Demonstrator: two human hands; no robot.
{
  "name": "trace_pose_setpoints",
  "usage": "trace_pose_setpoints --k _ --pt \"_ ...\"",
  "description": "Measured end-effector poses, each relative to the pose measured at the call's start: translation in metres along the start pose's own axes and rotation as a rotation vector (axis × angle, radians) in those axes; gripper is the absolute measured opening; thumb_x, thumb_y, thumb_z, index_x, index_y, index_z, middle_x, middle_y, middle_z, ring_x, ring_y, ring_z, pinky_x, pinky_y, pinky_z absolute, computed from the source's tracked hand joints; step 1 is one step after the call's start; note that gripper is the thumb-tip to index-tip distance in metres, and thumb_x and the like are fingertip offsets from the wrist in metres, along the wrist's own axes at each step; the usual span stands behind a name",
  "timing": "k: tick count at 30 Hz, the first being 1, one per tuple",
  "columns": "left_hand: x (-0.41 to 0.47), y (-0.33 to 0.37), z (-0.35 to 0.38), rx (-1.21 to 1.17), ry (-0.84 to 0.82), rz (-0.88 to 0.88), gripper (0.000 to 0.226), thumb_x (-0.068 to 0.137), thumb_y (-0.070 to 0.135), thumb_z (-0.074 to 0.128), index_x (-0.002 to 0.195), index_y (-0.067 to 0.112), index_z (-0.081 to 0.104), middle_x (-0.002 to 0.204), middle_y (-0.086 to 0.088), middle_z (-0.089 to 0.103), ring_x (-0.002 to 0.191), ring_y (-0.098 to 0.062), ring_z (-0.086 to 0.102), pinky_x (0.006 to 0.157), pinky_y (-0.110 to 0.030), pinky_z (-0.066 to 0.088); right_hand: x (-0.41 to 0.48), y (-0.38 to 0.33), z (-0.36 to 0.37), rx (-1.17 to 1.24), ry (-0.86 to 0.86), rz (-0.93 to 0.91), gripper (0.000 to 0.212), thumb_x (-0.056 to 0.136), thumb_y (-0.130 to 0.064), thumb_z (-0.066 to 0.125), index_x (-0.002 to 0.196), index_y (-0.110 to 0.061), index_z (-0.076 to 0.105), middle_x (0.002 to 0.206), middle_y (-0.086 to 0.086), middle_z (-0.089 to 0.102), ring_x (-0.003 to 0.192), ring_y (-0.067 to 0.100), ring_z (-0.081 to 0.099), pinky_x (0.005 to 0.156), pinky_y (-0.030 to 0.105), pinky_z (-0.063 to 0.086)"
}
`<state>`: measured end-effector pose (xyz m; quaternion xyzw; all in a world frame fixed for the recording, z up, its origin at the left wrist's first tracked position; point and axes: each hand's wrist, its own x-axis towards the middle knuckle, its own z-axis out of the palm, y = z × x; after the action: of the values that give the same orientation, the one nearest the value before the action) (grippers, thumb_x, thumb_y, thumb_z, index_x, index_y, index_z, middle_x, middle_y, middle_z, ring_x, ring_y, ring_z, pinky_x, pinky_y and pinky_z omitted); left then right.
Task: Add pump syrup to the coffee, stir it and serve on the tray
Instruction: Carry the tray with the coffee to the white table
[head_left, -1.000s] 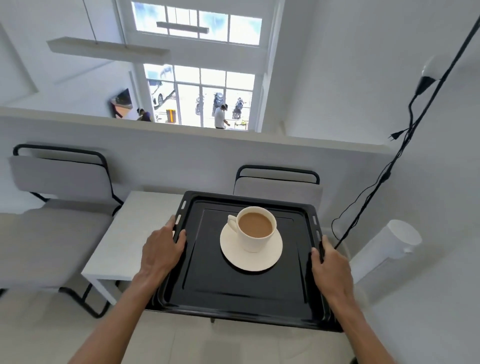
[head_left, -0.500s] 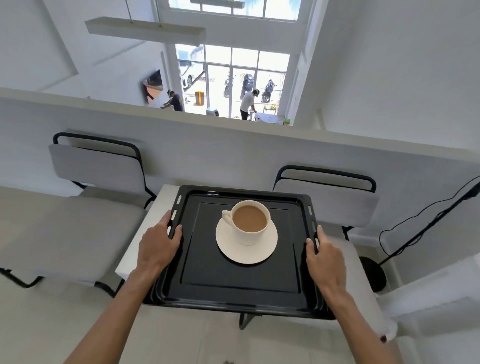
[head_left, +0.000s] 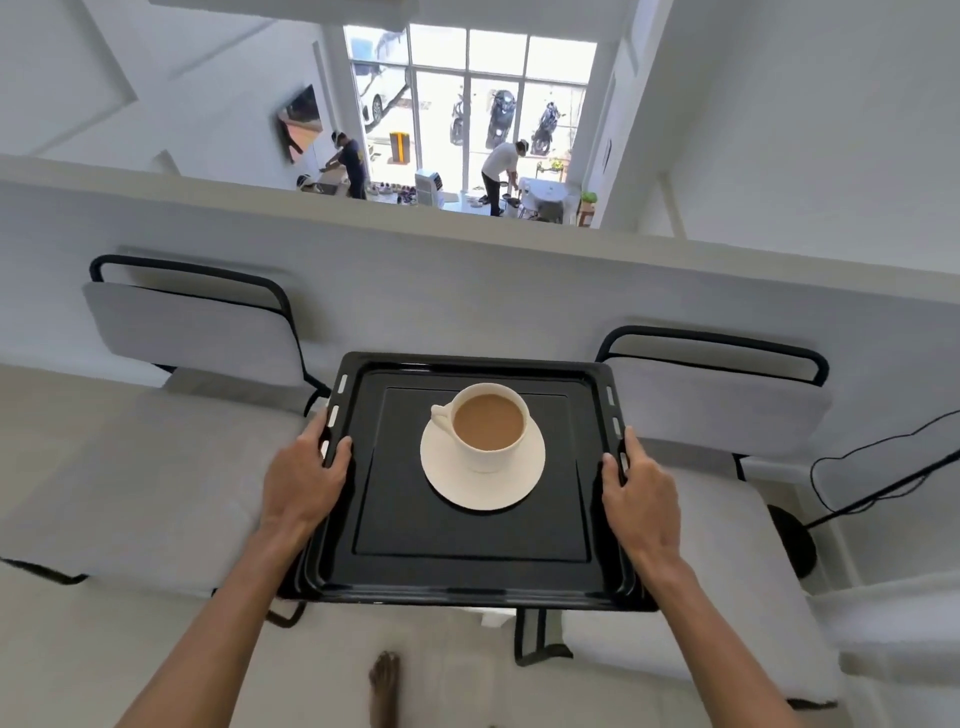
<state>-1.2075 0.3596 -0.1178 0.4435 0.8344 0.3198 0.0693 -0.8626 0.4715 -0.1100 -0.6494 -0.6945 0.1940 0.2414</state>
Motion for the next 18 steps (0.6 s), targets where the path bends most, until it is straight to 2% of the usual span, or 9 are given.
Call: trace_pose_setpoints --k 3,7,9,12,13,18 --pt "0.029 -0.02 0.006 -0.027 -0.056 0.004 0.048 0.096 0.028 0.061 0.142 0.016 0.052 0.085 -0.01 0.077 0.077 -0.034 0.072 0.074 -0.043 0.06 0.011 -0.013 0.024 0.02 -0.005 0.025 0.053 0.105 -0.023 0.052 0.154 -0.005 0.041 0.09 0.016 0.074 0.081 0.03 0.071 0.079 0.046 0.062" --pt "0.069 -0.048 0.017 -0.023 -0.127 0.03 0.051 0.097 0.03 0.059 0.146 0.02 0.049 0.072 -0.002 0.072 0.062 -0.024 0.067 0.066 -0.039 0.058 0.019 -0.027 0.062 0.032 0.041 0.057 0.053 0.104 -0.021 0.054 0.153 -0.004 0.041 0.085 0.015 0.072 0.075 0.024 0.066 0.076 0.037 0.059" --pt "0.087 -0.062 0.024 -0.018 -0.133 0.044 0.051 0.097 0.029 0.06 0.145 0.018 0.049 0.069 -0.003 0.071 0.058 -0.022 0.063 0.061 -0.035 0.053 0.023 -0.032 0.083 0.032 0.064 0.069 0.053 0.104 -0.02 0.055 0.152 -0.002 0.043 0.097 0.017 0.074 0.087 0.028 0.07 0.083 0.039 0.059" --pt "0.111 -0.082 0.037 -0.01 -0.155 0.05 0.054 0.097 0.029 0.061 0.147 0.017 0.047 0.062 -0.004 0.067 0.051 -0.018 0.059 0.057 -0.032 0.047 0.027 -0.036 0.115 0.049 0.085 0.098 0.053 0.103 -0.019 0.056 0.152 -0.002 0.044 0.126 0.018 0.071 0.114 0.033 0.068 0.098 0.041 0.055" --pt "0.117 -0.089 0.042 -0.012 -0.169 0.052 0.055 0.097 0.029 0.061 0.148 0.017 0.046 0.06 -0.004 0.066 0.049 -0.015 0.058 0.056 -0.031 0.047 0.029 -0.036 0.124 0.049 0.083 0.111 0.053 0.103 -0.019 0.056 0.152 -0.003 0.044 0.128 0.018 0.07 0.115 0.033 0.068 0.099 0.041 0.054" --pt "0.143 -0.131 0.075 -0.03 -0.22 0.038 0.056 0.098 0.031 0.06 0.151 0.023 0.042 0.066 -0.004 0.07 0.054 -0.019 0.063 0.061 -0.039 0.058 0.042 -0.031 0.181 0.066 0.051 0.159 0.051 0.104 -0.023 0.054 0.153 -0.012 0.044 0.094 0.008 0.071 0.088 0.027 0.068 0.081 0.039 0.059"
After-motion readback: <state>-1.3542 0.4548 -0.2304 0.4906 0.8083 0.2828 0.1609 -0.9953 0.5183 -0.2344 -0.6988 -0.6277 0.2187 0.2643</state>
